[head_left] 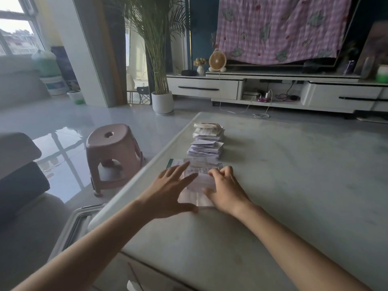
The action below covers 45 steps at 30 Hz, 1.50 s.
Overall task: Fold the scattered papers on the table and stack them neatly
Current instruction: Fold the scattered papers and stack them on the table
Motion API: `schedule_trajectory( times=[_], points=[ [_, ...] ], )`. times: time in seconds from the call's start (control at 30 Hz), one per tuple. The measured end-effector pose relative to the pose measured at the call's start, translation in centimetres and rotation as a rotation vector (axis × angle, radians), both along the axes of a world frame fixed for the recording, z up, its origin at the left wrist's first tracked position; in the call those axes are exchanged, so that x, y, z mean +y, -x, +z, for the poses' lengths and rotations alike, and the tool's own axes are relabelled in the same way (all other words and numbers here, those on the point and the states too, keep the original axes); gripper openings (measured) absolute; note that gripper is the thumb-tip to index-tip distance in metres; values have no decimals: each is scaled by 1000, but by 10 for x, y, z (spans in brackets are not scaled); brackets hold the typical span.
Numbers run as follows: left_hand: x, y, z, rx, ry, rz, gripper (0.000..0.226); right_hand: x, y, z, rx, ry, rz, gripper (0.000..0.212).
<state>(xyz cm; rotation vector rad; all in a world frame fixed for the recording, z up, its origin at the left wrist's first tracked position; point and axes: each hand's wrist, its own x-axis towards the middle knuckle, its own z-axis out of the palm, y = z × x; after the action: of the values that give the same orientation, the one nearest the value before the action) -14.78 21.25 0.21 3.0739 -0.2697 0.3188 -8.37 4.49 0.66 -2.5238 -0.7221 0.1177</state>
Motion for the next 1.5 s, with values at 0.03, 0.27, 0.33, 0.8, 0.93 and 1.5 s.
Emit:
schedule_trajectory(
  times=[0.03, 0.27, 0.33, 0.8, 0.93, 1.5],
  points=[
    [2, -3, 0, -29, -36, -41, 79, 1, -4, 2, -16, -23, -5, 47],
    [7, -38, 1, -59, -146, -77, 64, 11, -51, 18, -122, 49, 11, 43],
    [5, -43, -1, -72, -146, -63, 61, 13, -60, 19, -108, 67, 46, 41],
    [0, -79, 9, 289, 346, 198, 105, 9, -57, 8, 42, 210, 354, 71],
    [-1, -86, 16, 345, 274, 124, 116, 4, -54, 2, -23, 161, 315, 69],
    [1, -67, 36, 656, 1141, 276, 69, -1, -55, 5, 381, 89, 264, 53]
  ],
)
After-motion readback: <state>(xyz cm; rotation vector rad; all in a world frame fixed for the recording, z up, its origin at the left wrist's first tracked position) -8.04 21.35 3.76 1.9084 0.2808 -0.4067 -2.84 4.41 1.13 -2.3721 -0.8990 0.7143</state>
